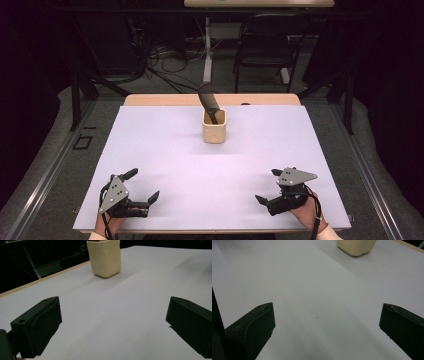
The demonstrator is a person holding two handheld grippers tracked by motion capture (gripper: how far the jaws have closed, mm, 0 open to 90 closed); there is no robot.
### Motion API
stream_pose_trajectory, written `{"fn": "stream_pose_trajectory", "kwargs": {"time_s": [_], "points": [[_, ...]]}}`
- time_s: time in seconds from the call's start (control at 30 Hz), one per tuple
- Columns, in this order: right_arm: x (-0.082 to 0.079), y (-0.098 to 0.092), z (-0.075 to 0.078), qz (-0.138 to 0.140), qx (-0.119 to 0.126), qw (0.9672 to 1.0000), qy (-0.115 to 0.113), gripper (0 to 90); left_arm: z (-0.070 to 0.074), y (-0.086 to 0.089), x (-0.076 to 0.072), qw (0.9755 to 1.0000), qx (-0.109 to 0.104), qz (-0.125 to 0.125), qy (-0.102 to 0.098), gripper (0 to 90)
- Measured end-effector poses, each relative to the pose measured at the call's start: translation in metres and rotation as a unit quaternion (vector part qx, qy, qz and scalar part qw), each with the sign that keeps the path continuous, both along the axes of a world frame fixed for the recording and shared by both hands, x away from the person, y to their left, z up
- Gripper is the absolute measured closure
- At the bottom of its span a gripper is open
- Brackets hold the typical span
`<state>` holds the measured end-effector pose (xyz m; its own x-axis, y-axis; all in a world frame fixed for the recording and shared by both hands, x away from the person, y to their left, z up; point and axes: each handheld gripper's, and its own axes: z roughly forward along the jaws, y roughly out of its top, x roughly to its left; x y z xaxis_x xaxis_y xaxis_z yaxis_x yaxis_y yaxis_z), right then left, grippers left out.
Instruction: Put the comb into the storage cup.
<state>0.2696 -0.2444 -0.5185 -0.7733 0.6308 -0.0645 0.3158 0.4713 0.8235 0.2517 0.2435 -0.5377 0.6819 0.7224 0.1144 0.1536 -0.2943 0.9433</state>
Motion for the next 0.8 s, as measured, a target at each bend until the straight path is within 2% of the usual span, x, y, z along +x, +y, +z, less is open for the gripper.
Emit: {"fn": "stream_pose_trajectory", "kwargs": {"time_s": [0.3, 0.5, 0.6, 0.8], "points": [[-0.009, -0.003, -0.001, -0.005, -0.008, 0.9999, -0.006, 0.0, 0.000, 0.000, 0.000, 1.0000, -0.001, -0.001, 0.001, 0.1], [-0.013, -0.006, -0.002, -0.008, -0.004, 0.9999, -0.014, 0.0, 0.000, 0.000, 0.001, 1.0000, 0.000, -0.002, 0.000, 0.1], [-0.016, -0.007, 0.000, -0.012, -0.004, 0.9997, -0.023, 0.0, 0.000, 0.000, 0.000, 1.0000, 0.000, -0.002, 0.000, 0.1], [-0.019, -0.007, -0.001, -0.013, -0.008, 0.9996, -0.023, 0.0, 0.000, 0.000, 0.001, 1.0000, 0.000, -0.002, 0.001, 0.1]]}}
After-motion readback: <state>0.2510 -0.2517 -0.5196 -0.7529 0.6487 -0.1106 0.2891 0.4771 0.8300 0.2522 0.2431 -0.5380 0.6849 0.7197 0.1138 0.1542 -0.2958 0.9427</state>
